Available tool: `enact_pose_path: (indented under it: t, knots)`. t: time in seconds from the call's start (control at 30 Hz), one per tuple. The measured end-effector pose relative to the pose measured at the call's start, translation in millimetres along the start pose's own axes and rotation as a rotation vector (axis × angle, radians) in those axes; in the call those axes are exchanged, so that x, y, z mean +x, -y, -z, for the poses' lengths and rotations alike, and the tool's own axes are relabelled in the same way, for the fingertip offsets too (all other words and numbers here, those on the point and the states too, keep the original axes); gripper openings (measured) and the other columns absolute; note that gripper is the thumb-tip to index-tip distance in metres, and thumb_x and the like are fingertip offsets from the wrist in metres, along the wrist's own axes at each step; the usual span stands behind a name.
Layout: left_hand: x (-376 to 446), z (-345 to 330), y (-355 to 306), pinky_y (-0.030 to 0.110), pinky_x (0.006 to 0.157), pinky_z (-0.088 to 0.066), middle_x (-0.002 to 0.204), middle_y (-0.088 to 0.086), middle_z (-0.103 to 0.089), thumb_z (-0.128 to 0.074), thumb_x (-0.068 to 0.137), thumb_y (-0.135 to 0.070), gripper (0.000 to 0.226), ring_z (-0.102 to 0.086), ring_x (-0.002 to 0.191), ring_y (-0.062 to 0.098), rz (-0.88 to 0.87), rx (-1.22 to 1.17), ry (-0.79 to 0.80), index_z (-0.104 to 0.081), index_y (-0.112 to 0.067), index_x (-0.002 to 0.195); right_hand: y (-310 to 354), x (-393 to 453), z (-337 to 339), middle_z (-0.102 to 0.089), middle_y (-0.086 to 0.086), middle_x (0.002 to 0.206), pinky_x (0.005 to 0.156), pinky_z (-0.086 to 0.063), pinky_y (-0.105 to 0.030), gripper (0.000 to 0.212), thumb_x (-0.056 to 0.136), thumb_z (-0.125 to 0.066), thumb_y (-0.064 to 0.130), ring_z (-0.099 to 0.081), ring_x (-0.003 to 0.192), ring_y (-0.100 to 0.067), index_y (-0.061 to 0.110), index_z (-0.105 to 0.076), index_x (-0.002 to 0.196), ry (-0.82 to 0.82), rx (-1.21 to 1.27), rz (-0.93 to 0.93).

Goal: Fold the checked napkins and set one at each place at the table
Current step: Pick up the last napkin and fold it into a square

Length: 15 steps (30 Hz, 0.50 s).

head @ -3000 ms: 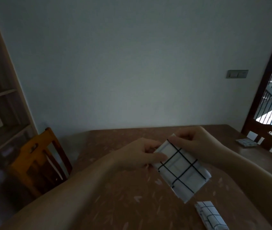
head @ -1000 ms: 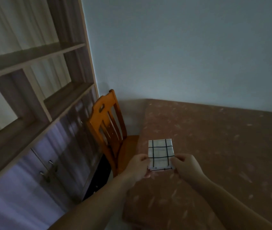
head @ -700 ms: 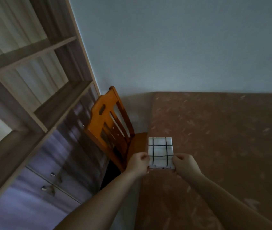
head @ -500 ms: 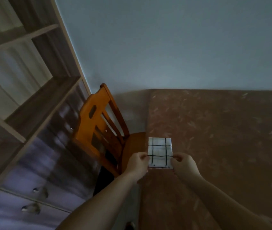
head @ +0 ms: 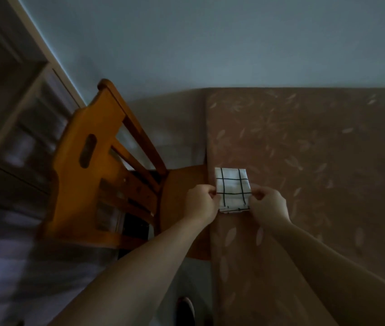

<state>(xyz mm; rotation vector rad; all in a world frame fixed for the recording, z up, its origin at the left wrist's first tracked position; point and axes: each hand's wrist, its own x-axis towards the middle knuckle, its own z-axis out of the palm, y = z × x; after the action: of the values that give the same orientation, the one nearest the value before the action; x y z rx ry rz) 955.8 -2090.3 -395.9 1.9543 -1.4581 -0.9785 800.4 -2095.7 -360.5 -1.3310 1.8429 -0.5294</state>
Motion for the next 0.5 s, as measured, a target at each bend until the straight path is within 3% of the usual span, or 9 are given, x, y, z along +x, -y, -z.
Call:
enact_pose_path:
  t: [0.23,0.33,0.4,0.5]
  knots:
    - [-3.9,1.5,4.7,0.033,0.07,-0.056,0.089,-0.001,-0.07,-0.059,0.093,-0.025,0.017,-0.067,0.083,0.016,-0.105,0.133,-0.037,-0.071,-0.014,0.095,-5.5,6.4,2.0,-0.068,0.007,0.07,0.051,-0.051,-0.023,0.028,0.086,-0.053,0.011,-0.065,0.062,-0.015,0.035,-0.064,0.074,0.011,-0.019,0.009]
    - [-19.2,8.8,2.8,0.021,0.063,-0.049,0.087,-0.008,-0.064,-0.059,0.094,-0.03,0.023,-0.061,0.08,0.009,-0.077,0.143,-0.082,-0.066,-0.016,0.11,-9.2,0.1,10.7,-0.066,0.008,0.068,0.052,-0.048,-0.024,0.016,0.084,-0.056,0.02,-0.062,0.061,-0.013,0.031,-0.064,0.075,0.004,-0.08,0.021]
    - [-35.7,16.0,1.2,0.019,0.068,-0.046,0.098,-0.006,-0.065,-0.058,0.094,-0.031,0.033,-0.059,0.086,0.008,-0.068,0.177,-0.126,-0.061,-0.016,0.124,-13.6,-10.1,22.3,-0.066,0.007,0.073,0.054,-0.046,-0.026,0.01,0.081,-0.059,0.031,-0.062,0.067,-0.012,0.023,-0.065,0.078,-0.015,-0.126,0.034]
    - [-64.5,23.8,-0.9,0.022,0.079,-0.049,0.112,-0.003,-0.065,-0.06,0.093,-0.03,0.038,-0.061,0.1,0.011,-0.07,0.215,-0.195,-0.058,-0.019,0.13,-24.3,-26.9,44.2,-0.064,0.008,0.072,0.056,-0.047,-0.028,0.013,0.078,-0.055,0.035,-0.06,0.064,-0.012,0.024,-0.06,0.073,-0.048,-0.253,0.132]
